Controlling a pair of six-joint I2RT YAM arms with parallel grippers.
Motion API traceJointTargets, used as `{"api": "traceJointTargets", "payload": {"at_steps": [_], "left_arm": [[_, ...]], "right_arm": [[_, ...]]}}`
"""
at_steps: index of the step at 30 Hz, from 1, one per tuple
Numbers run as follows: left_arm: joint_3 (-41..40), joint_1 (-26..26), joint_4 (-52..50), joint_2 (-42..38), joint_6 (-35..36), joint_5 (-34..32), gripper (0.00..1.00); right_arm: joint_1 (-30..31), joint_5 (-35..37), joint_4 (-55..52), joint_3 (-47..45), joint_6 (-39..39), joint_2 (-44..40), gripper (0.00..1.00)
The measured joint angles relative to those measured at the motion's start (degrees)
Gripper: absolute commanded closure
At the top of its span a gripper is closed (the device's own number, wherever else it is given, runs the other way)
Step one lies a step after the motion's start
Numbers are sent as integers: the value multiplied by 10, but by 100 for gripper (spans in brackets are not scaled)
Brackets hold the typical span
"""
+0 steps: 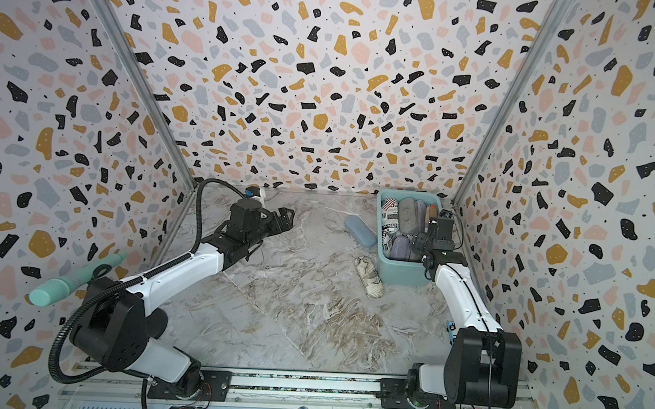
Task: Put the glasses cases into the storage boxes
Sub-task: Place the glasses case in the storage box.
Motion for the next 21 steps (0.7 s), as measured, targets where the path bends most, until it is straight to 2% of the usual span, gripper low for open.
{"api": "traceJointTargets", "payload": {"at_steps": [11, 16, 21], "left_arm": [[0, 0, 0, 0, 0, 0, 3], [0, 0, 0, 0, 0, -3, 3], [0, 0, 0, 0, 0, -5, 3]], "right_arm": [[47, 9, 0, 1, -2, -12, 29], [98, 13, -1, 6, -9, -24, 32], [177, 17, -1, 28, -20, -46, 37]]}}
